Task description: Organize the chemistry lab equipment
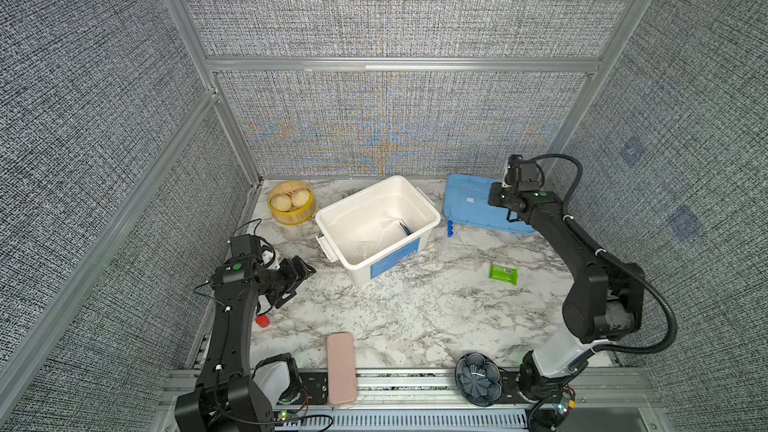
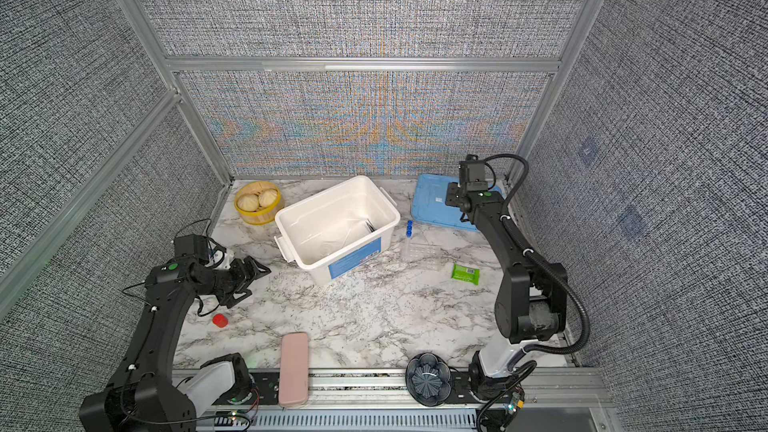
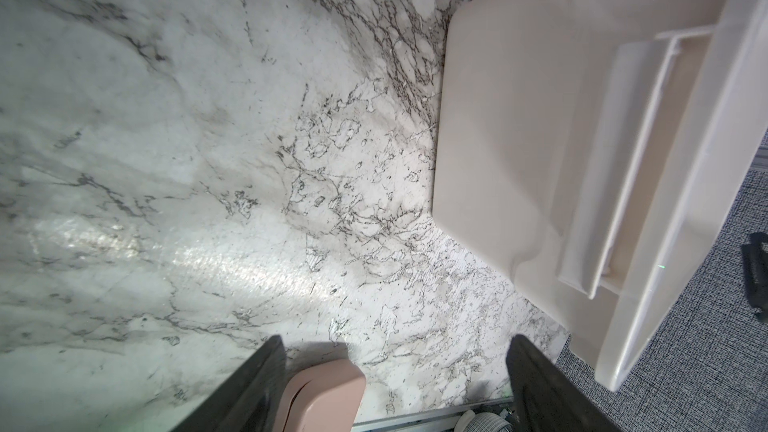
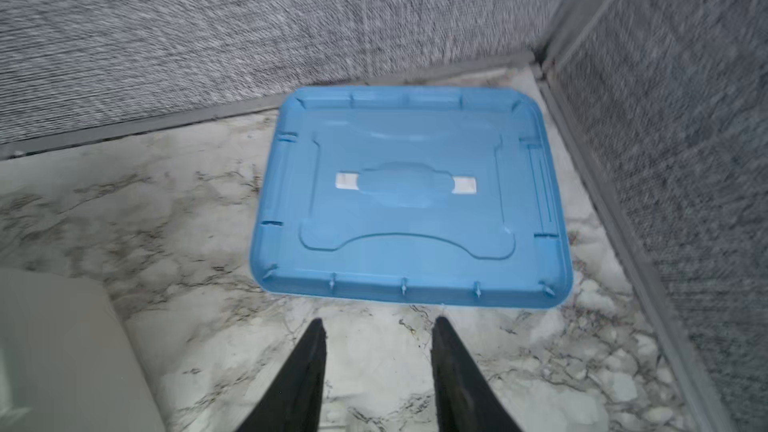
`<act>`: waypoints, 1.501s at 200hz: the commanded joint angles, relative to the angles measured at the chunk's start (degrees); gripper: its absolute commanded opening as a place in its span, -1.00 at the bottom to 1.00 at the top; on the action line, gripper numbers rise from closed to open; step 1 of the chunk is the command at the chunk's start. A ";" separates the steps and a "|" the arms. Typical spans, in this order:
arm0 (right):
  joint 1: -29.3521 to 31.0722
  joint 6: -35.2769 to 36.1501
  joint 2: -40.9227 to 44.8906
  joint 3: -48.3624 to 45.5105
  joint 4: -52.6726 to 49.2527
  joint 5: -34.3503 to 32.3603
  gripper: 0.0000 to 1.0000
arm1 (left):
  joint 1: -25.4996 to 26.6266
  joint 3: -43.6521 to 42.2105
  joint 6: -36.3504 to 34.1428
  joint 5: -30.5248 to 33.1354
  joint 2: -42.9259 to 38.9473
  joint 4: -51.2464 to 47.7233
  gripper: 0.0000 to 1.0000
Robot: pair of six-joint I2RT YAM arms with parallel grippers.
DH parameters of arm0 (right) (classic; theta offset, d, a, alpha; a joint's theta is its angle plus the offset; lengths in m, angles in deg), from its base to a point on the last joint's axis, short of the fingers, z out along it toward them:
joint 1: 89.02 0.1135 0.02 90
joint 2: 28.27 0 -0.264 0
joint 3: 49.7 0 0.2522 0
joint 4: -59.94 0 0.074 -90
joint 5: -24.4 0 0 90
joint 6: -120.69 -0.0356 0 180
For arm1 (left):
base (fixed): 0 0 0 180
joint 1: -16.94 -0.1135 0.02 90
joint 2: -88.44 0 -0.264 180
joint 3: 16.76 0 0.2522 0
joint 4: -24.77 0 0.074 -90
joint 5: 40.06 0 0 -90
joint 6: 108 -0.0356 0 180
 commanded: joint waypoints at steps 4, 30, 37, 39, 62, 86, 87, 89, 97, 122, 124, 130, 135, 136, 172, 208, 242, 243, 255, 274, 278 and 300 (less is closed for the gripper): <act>-4.31 -2.45 -4.25 0.76 2.91 8.35 -0.18 | -0.01 0.79 -0.84 0.24 0.86 0.76 0.70; -7.92 -0.72 -11.23 5.90 -3.13 3.88 -0.20 | -0.03 0.61 -0.81 -0.24 1.45 0.97 0.70; -9.16 -1.03 -12.70 7.43 -4.65 3.87 -0.22 | -0.03 0.32 -0.63 -0.50 1.37 1.83 0.70; -9.42 -1.13 -13.05 7.80 -4.92 3.83 -0.22 | -0.04 0.23 -0.57 -0.51 1.40 2.11 0.70; -12.65 -3.05 -16.22 9.53 -5.68 2.31 -0.25 | -0.03 -0.31 0.09 0.56 0.75 4.02 0.70; -14.76 -3.73 -18.80 12.37 -8.26 1.54 -0.28 | -0.06 -0.72 0.37 1.18 -0.23 4.81 0.70; -14.88 -3.76 -18.88 12.61 -8.50 1.65 -0.28 | -0.04 -0.73 0.36 1.17 -0.23 4.87 0.70; -15.00 -3.85 -19.16 12.94 -8.96 1.73 -0.28 | -0.06 -0.74 0.36 1.16 -0.32 4.92 0.70; -15.83 -3.77 -20.07 14.07 -10.37 1.89 -0.31 | -0.07 -0.57 0.17 1.16 -0.33 4.88 0.70; -17.41 -3.10 -22.46 15.95 -13.51 1.87 -0.41 | -0.01 -0.39 -0.08 1.13 -0.06 4.34 0.70; -17.49 -3.10 -22.65 16.04 -13.70 1.74 -0.41 | -0.01 -0.39 -0.08 1.15 -0.06 4.46 0.70; -17.57 -3.01 -22.92 16.33 -14.55 1.17 -0.41 | -0.05 -0.47 -0.06 1.08 -0.09 4.63 0.70; -17.73 -2.94 -23.07 16.44 -15.09 0.64 -0.41 | -0.02 -0.48 -0.04 1.01 -0.09 4.79 0.70; -17.77 -2.93 -23.04 16.45 -15.16 0.54 -0.41 | -0.06 -0.43 -0.06 0.95 -0.08 4.82 0.70; -19.54 -2.63 -24.90 16.95 -16.66 2.89 -0.42 | -0.02 -0.47 -0.07 0.73 -0.09 4.77 0.70; -19.43 -3.69 -27.39 18.26 -20.92 1.61 -0.42 | -0.02 -0.53 -0.08 0.63 -0.77 4.82 0.70; -19.91 -4.07 -29.34 18.99 -22.27 3.53 -0.56 | -0.01 -0.99 0.27 0.80 -2.23 5.51 0.70; -19.91 -4.11 -29.38 19.08 -22.40 3.52 -0.57 | -0.01 -0.91 0.31 0.81 -2.29 5.53 0.70; -19.91 -4.54 -29.31 19.01 -22.40 3.77 -0.61 | -0.01 -0.80 0.31 0.81 -2.34 5.14 0.69; -19.91 -5.10 -28.78 18.55 -21.56 4.48 -0.83 | -0.01 -0.91 0.44 0.03 -2.78 4.95 0.70; -19.91 -5.16 -28.80 18.56 -21.58 4.49 -0.88 | -0.06 -0.94 0.41 -0.07 -3.06 4.97 0.70; -19.90 -6.17 -27.65 17.08 -20.50 4.97 -0.99 | -0.01 -0.68 0.37 0.02 -4.07 4.31 0.70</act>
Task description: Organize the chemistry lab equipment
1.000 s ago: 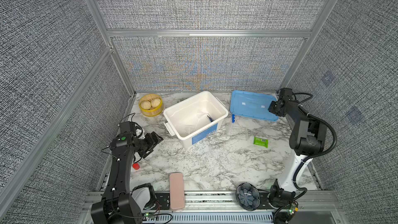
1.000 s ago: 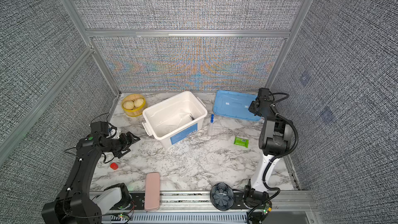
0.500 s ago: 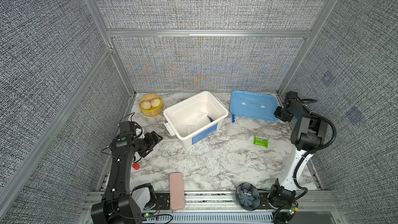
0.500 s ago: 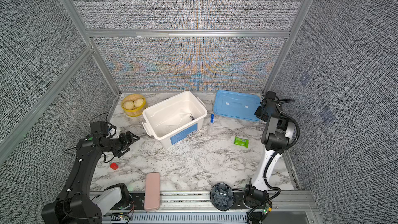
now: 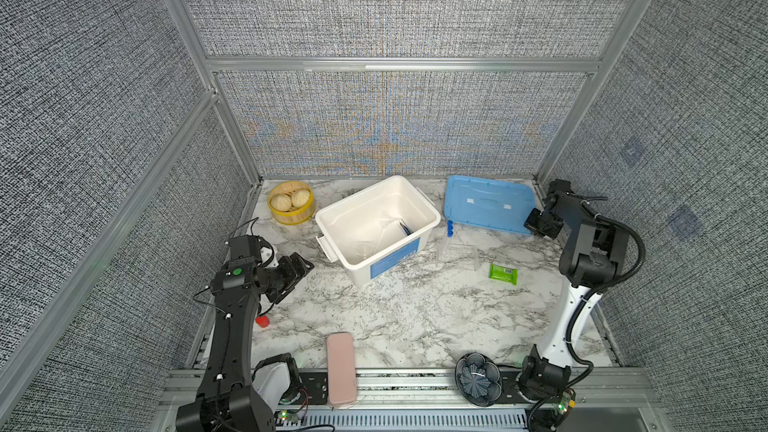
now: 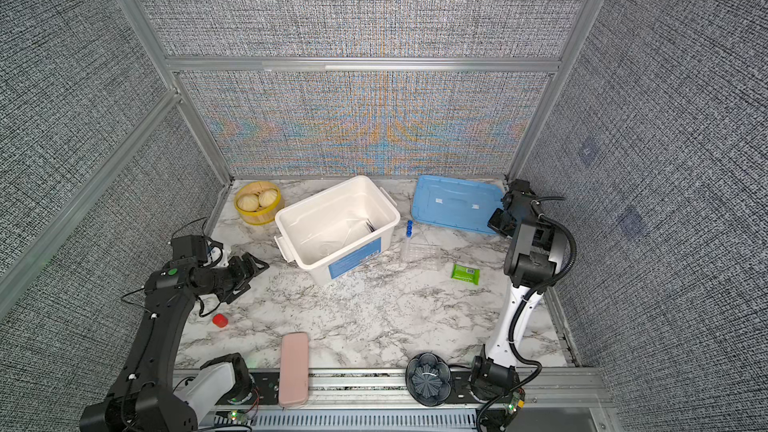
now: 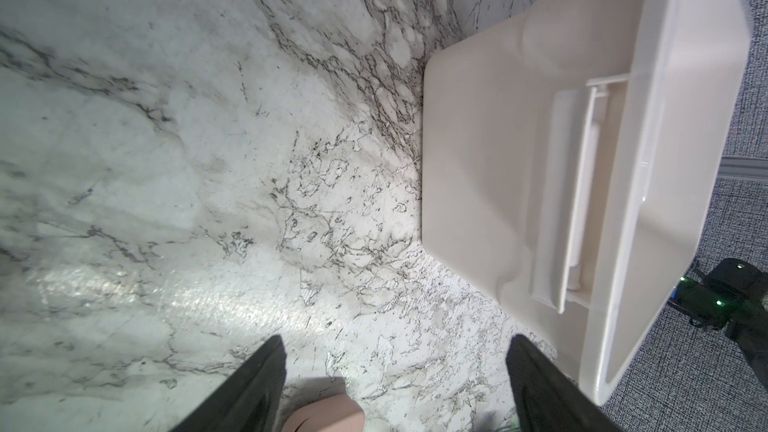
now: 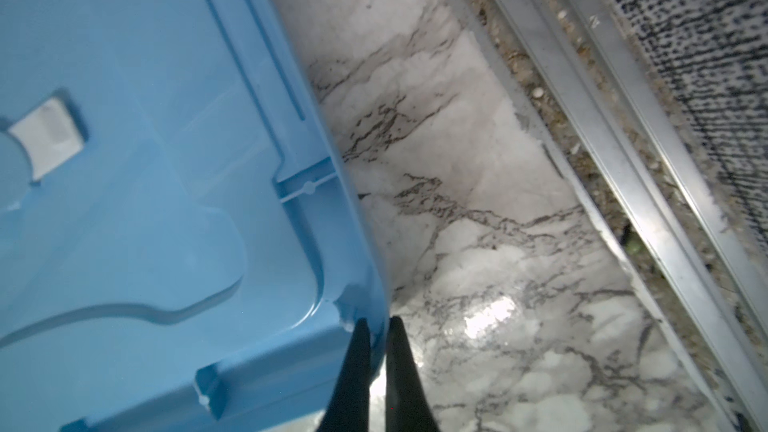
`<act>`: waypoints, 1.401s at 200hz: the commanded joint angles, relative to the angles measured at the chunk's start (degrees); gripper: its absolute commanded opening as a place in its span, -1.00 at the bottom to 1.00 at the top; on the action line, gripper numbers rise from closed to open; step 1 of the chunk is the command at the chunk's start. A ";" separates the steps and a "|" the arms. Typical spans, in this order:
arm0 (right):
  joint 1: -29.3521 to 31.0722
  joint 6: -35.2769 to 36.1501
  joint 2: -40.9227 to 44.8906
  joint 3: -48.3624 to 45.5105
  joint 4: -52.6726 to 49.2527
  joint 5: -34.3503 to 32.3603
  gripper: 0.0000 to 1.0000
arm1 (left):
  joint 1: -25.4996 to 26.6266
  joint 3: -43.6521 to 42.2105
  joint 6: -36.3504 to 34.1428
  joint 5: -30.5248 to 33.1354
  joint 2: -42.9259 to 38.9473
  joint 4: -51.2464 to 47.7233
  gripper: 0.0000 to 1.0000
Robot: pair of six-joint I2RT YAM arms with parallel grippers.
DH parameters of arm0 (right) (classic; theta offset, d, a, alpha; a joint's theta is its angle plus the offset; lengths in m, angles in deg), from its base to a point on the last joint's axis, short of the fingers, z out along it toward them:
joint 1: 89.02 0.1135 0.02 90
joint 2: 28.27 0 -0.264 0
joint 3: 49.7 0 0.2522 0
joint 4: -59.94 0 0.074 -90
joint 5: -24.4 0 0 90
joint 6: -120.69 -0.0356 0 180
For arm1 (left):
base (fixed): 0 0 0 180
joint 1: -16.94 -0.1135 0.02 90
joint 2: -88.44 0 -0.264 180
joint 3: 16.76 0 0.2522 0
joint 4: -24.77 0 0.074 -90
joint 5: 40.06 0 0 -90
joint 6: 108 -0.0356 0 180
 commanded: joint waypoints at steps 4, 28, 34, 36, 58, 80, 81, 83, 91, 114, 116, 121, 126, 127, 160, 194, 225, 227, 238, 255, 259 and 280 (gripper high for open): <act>-0.05 -0.95 0.99 -1.72 -2.06 0.42 -1.00 | -0.01 0.44 -0.26 -0.95 -1.00 -0.43 0.70; -0.06 -2.45 2.89 -2.97 -0.26 1.04 -1.00 | -0.01 0.10 0.22 -2.03 -2.31 -0.28 0.70; -0.04 -3.02 3.49 -3.50 0.32 1.17 -1.00 | -0.01 0.14 0.34 -2.34 -2.45 -0.32 0.70; -0.06 -3.19 3.74 -3.72 0.54 1.25 -1.00 | -0.01 0.15 0.38 -2.44 -2.48 -0.36 0.70; -0.21 -7.00 6.41 -7.01 4.74 2.87 -1.00 | -0.01 0.71 0.38 -3.02 -2.99 -1.88 0.70; -0.29 -11.29 7.98 -8.85 8.25 3.03 -1.00 | -0.01 0.23 0.77 -3.03 -4.54 -1.86 0.70; -0.31 -11.50 8.02 -8.93 8.41 3.05 -1.00 | -0.01 0.24 0.77 -3.03 -4.57 -1.88 0.70; -0.32 -11.81 8.06 -9.10 8.56 3.01 -1.00 | -0.01 0.24 0.78 -3.03 -4.68 -1.89 0.70; -0.41 -13.36 8.32 -9.56 9.59 2.99 -1.00 | -0.01 0.33 0.78 -2.95 -5.01 -2.17 0.70; -0.48 -16.60 7.86 -10.38 11.56 4.39 -1.00 | -0.01 0.26 0.86 -2.50 -5.80 -2.63 0.70; -0.50 -16.80 7.75 -10.38 11.79 4.73 -1.00 | -0.01 0.24 0.93 -2.50 -5.81 -2.56 0.70; -0.47 -16.96 7.49 -10.41 12.05 5.47 -1.00 | -0.01 0.08 1.09 -2.50 -5.92 -2.44 0.70; -0.47 -16.89 7.25 -10.17 11.87 5.85 -1.00 | -0.01 0.14 1.09 -2.52 -6.01 -2.42 0.70; -0.44 -16.81 7.17 -10.16 11.84 5.86 -1.00 | -0.01 0.10 1.15 -2.51 -6.01 -2.42 0.70; -0.50 -8.52 5.96 -7.17 8.17 3.74 -0.55 | -0.01 0.69 0.72 -2.25 -5.83 -3.56 0.70; -0.50 1.75 2.92 -1.62 1.47 3.88 -0.39 | -0.01 0.78 0.69 -1.86 -5.92 -3.84 0.70; -0.49 6.40 0.55 1.08 -1.70 2.85 -0.36 | -0.01 0.85 0.61 -1.91 -5.10 -3.56 0.70; -0.50 6.64 0.34 1.49 -2.27 2.79 -0.36 | -0.01 0.85 0.60 -1.89 -5.04 -3.61 0.70; -0.57 7.89 -0.63 3.02 -3.65 2.15 -0.35 | -0.01 0.90 0.53 -1.80 -4.72 -3.83 0.70; -0.52 8.76 -2.30 5.41 -5.79 1.13 -0.34 | -0.06 0.70 0.44 -1.87 -4.53 -3.58 0.70; -0.52 8.84 -2.84 6.18 -6.45 1.04 -0.35 | -0.02 0.76 0.38 -1.85 -4.52 -3.57 0.70; -0.63 9.03 -6.15 9.94 -10.24 3.42 -0.45 | -0.01 1.20 0.16 -1.72 -3.99 -4.05 0.70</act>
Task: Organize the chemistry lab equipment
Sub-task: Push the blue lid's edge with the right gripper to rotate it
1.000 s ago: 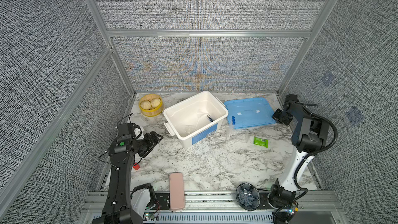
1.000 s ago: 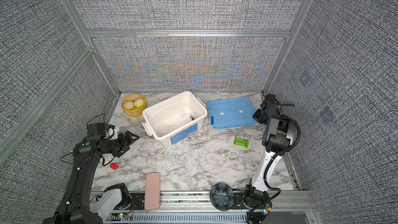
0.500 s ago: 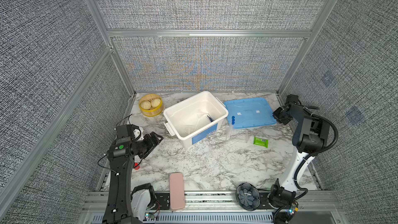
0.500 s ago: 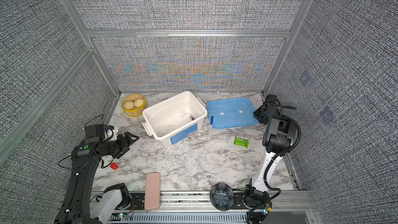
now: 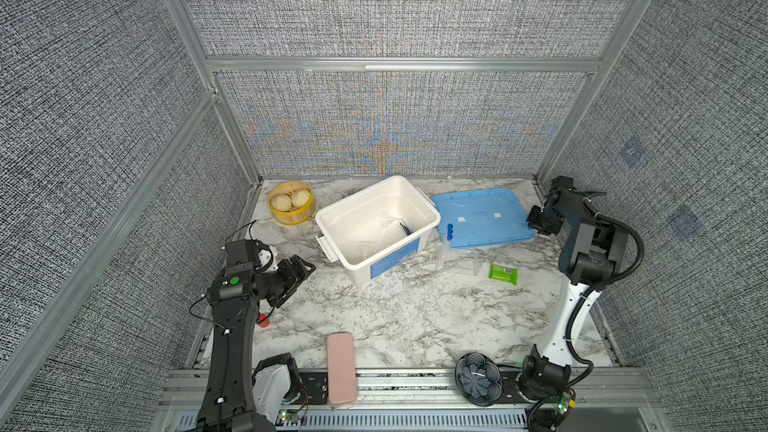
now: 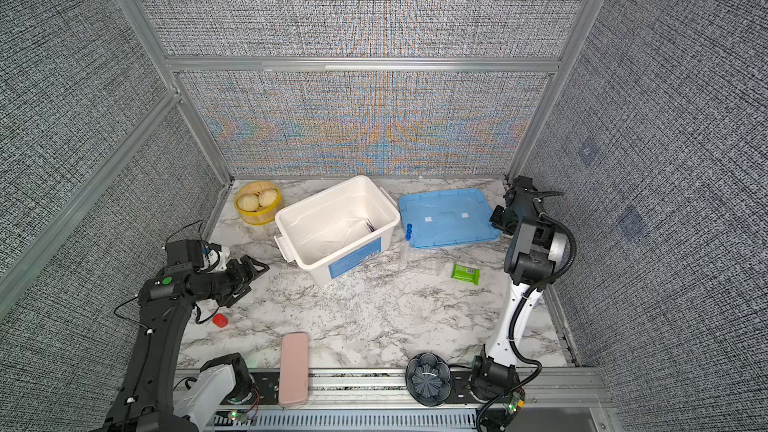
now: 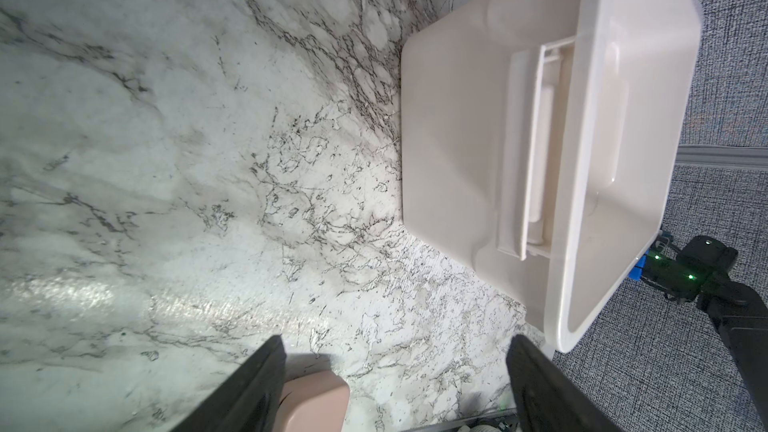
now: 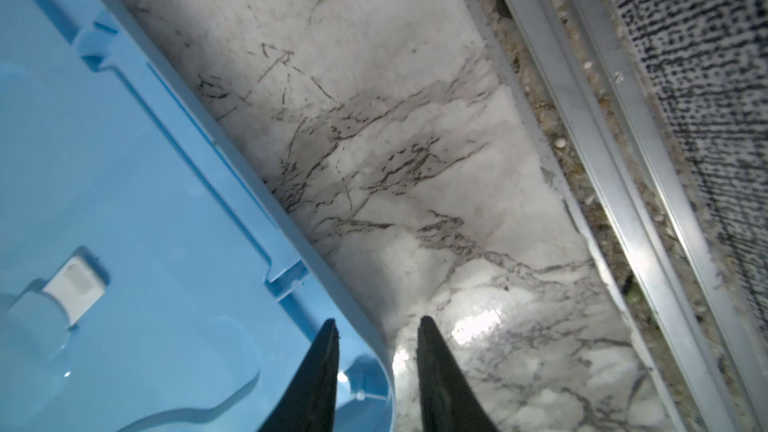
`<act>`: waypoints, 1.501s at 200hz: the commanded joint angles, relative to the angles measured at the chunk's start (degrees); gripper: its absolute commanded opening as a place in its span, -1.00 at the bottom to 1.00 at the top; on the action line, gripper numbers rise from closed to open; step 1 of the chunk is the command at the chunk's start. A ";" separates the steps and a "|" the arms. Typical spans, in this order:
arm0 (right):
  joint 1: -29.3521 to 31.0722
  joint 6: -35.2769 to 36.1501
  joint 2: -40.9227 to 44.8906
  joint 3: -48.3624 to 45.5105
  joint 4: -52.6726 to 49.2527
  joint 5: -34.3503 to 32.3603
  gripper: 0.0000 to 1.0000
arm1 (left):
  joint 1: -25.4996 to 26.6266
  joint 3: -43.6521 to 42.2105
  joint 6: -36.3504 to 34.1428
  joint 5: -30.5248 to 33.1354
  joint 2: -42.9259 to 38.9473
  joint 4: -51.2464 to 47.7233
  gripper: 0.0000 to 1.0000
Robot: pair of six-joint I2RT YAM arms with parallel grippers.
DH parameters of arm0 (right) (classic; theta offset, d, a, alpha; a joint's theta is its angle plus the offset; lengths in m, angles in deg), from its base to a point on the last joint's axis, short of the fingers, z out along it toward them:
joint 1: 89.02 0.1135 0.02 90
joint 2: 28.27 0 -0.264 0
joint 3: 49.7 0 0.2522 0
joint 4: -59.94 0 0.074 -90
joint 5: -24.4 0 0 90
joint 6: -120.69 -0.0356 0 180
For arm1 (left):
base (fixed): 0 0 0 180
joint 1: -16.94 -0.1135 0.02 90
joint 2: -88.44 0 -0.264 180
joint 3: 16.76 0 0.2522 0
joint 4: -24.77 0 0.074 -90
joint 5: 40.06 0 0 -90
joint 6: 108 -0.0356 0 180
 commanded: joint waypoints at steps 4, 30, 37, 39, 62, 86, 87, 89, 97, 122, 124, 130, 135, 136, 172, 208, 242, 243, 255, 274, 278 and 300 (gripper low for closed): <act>-0.13 1.78 -2.83 3.25 -6.35 2.34 -0.47 | -0.01 0.72 -0.65 0.58 0.44 -0.36 0.70; -0.47 -0.76 -5.52 6.54 -7.93 3.87 -0.64 | 0.00 0.71 -0.80 0.41 0.92 -0.09 0.70; -0.67 -1.74 -6.14 7.45 -8.36 3.85 -0.69 | -0.01 0.93 -1.03 0.49 1.28 -0.33 0.70; -0.70 -1.98 -6.34 7.69 -8.32 3.89 -0.71 | -0.01 1.02 -1.07 0.49 1.38 -0.42 0.70; -0.88 -5.02 -6.56 8.28 -7.36 2.64 -0.86 | -0.01 1.42 -1.44 0.84 1.51 -1.02 0.70; -0.88 -7.96 -4.90 5.22 -3.95 2.46 -0.97 | -0.01 1.27 -1.26 0.94 1.20 -0.88 0.70; -0.88 -8.11 -4.82 5.01 -3.83 2.48 -0.97 | -0.01 1.26 -1.17 0.94 1.18 -0.88 0.70; -0.84 -8.32 -4.74 4.68 -3.56 2.54 -0.98 | -0.01 1.19 -1.17 0.94 1.18 -0.88 0.70; -0.87 -9.00 -4.43 3.84 -2.75 3.01 -1.00 | -0.01 1.12 -1.02 0.91 1.09 -0.81 0.70; -0.88 -8.74 -3.65 2.54 -1.45 4.58 -1.00 | -0.01 1.21 -1.16 1.02 1.37 -0.74 0.70; -0.88 -8.70 -3.52 2.42 -1.38 4.65 -1.00 | -0.01 1.24 -1.17 0.98 1.42 -0.78 0.70; -0.82 -8.58 -3.27 1.99 -1.12 4.82 -1.00 | -0.01 1.38 -1.17 0.94 1.58 -0.88 0.70; -0.87 -8.22 -2.96 1.74 -0.93 5.00 -1.00 | -0.01 1.27 -1.17 0.86 1.61 -0.88 0.70; -0.88 -8.15 -2.84 1.65 -0.87 5.02 -1.00 | -0.01 1.26 -1.17 0.85 1.61 -0.88 0.70; -0.78 -6.68 3.21 -4.89 3.03 5.38 -1.00 | -0.01 1.41 -1.22 0.94 1.66 -0.97 0.70; -0.88 -11.50 14.60 -18.68 12.96 6.42 -1.00 | -0.01 2.21 -1.61 1.40 1.79 -1.59 0.70; -0.53 -16.70 20.96 -28.90 18.37 7.02 -1.00 | -0.01 2.25 -1.46 1.36 1.59 -1.50 0.70; -0.53 -16.91 21.07 -29.27 18.63 7.05 -1.00 | -0.01 2.23 -1.41 1.37 1.60 -1.46 0.70; -0.53 -18.60 22.87 -33.00 21.71 7.61 -1.00 | -0.01 2.10 -1.34 0.99 1.52 -1.27 0.70; -0.53 -21.69 24.30 -37.15 25.86 8.64 -1.00 | -0.01 2.42 -1.72 0.52 1.52 -1.56 0.70; -0.57 -22.64 24.41 -37.48 26.07 8.69 -1.00 | 0.02 2.54 -1.85 0.43 1.52 -1.66 0.70; -0.94 -27.74 24.09 -38.78 26.40 9.86 -1.00 | -0.01 3.68 -2.66 0.39 1.35 -2.53 0.70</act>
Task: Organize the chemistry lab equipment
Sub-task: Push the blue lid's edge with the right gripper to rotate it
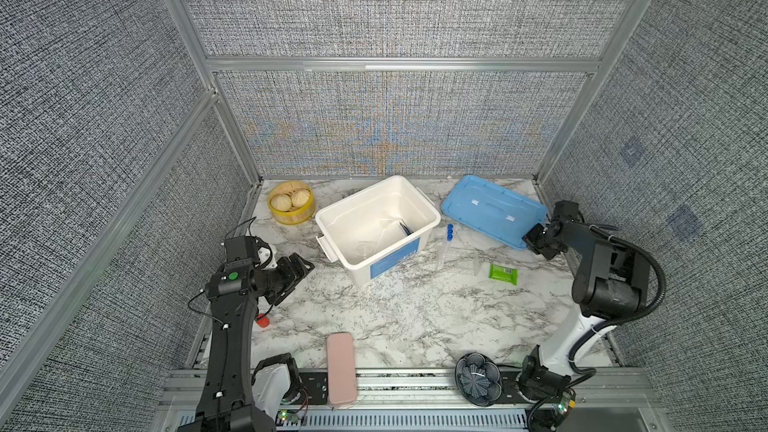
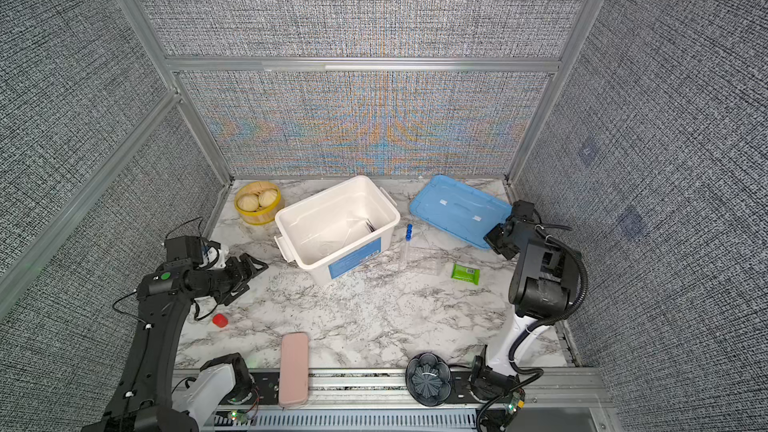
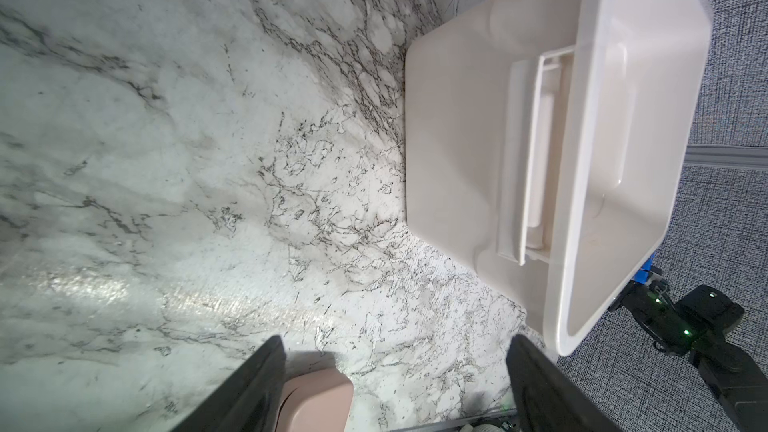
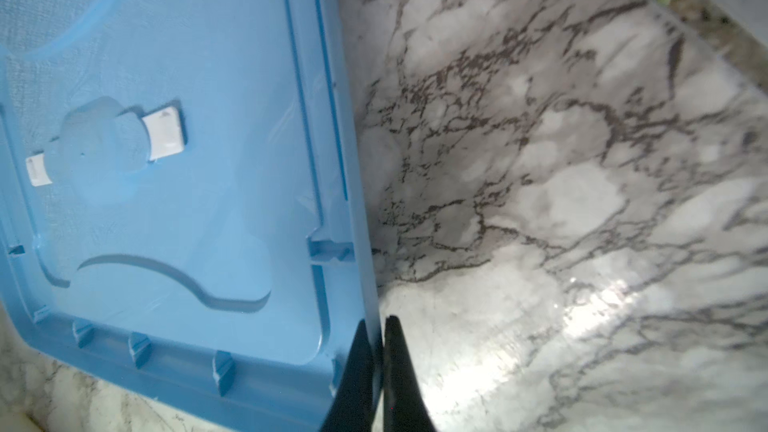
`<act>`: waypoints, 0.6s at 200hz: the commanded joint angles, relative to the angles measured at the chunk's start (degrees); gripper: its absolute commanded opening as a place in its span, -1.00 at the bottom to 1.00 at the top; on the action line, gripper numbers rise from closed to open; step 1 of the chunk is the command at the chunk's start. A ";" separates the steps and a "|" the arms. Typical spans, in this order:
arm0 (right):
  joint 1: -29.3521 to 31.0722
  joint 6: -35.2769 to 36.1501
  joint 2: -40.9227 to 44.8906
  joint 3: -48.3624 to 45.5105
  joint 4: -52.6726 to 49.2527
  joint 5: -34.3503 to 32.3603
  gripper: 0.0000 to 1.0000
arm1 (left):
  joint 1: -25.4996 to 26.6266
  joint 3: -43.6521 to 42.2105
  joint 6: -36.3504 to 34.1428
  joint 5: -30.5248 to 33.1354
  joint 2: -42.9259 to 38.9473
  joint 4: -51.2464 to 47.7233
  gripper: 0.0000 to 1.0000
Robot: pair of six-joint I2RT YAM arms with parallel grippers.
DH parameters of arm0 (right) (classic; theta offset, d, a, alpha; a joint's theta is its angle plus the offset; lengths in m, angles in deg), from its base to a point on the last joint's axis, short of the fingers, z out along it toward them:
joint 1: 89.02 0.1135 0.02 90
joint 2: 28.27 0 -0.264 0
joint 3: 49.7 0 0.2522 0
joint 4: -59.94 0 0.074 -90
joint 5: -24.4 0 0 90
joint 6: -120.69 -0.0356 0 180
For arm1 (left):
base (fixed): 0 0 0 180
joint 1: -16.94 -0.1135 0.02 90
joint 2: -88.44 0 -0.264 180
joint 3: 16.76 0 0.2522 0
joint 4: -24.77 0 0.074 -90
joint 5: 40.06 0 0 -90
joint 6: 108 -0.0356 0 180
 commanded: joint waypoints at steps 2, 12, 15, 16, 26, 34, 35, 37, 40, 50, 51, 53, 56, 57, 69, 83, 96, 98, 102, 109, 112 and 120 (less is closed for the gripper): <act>-0.20 -7.97 0.13 -1.43 5.21 2.36 -1.00 | -0.03 1.41 -1.75 -0.60 -0.36 -1.11 0.70; -0.22 -9.72 -0.09 -2.27 6.57 4.10 -1.00 | -0.01 1.76 -1.84 -0.51 -0.47 -1.22 0.70; -0.23 -10.14 -0.20 -2.49 6.80 4.48 -1.00 | -0.01 1.83 -1.79 -0.51 -0.55 -1.22 0.70; -0.25 -10.20 -0.19 -2.53 6.92 4.58 -1.00 | -0.01 1.83 -1.77 -0.50 -0.57 -1.22 0.70; -0.19 -11.08 -0.35 -2.83 7.09 4.81 -1.00 | -0.01 1.94 -1.60 -0.58 -0.69 -1.09 0.70; -0.26 -11.47 -0.31 -3.37 7.25 4.60 -1.00 | -0.01 2.01 -1.53 -0.67 -0.75 -1.05 0.70; -0.26 -11.53 -0.29 -3.41 7.36 4.64 -1.00 | -0.01 2.01 -1.55 -0.67 -0.76 -1.05 0.70; -0.20 -11.59 -0.27 -3.55 7.54 4.66 -1.00 | -0.01 1.97 -1.57 -0.66 -0.75 -1.05 0.70; -0.25 -11.67 -0.27 -3.84 7.87 4.72 -1.00 | -0.01 2.01 -1.57 -0.74 -0.79 -1.12 0.70; -0.27 -11.78 -0.04 -4.57 8.81 5.45 -1.00 | -0.01 2.06 -1.48 -0.75 -1.00 -1.20 0.70; -0.27 -11.77 -0.06 -4.63 8.94 5.55 -1.00 | -0.01 2.08 -1.48 -0.75 -1.02 -1.21 0.70; -0.27 -11.78 -0.04 -4.78 9.19 5.77 -1.00 | -0.01 2.09 -1.48 -0.80 -1.03 -1.22 0.70; -0.28 -11.70 0.06 -5.04 9.67 6.18 -1.00 | -0.01 2.10 -1.49 -0.80 -1.11 -1.34 0.70; -0.32 -11.64 0.07 -5.12 9.85 6.40 -1.00 | -0.01 2.10 -1.49 -0.82 -1.16 -1.33 0.70; -0.53 -11.60 0.75 -6.20 11.76 8.27 -1.00 | -0.01 2.23 -1.65 -0.84 -1.46 -1.52 0.70; -0.52 -12.93 2.35 -8.49 15.47 9.86 -1.00 | -0.01 3.17 -2.28 -1.10 -1.73 -2.28 0.70; -0.53 -14.29 4.20 -10.18 17.37 10.40 -1.00 | -0.01 4.98 -3.09 -1.13 -2.08 -3.44 0.70; -0.53 -14.59 4.35 -10.19 17.76 10.50 -1.00 | -0.01 5.28 -3.21 -0.98 -2.15 -3.73 0.70; -0.53 -15.21 4.97 -11.65 18.40 10.71 -1.00 | -0.01 6.12 -3.48 -0.86 -2.29 -4.31 0.70; -0.53 -15.99 5.89 -12.96 19.28 10.82 -1.00 | -0.01 7.60 -4.04 -1.01 -2.50 -5.16 0.70; -0.53 -16.24 6.24 -13.28 19.56 10.83 -1.00 | -0.01 8.31 -4.28 -1.28 -2.62 -5.52 0.70; -0.51 -16.54 6.85 -13.55 19.94 10.95 -1.00 | 0.00 10.19 -5.16 -2.63 -2.92 -6.19 0.68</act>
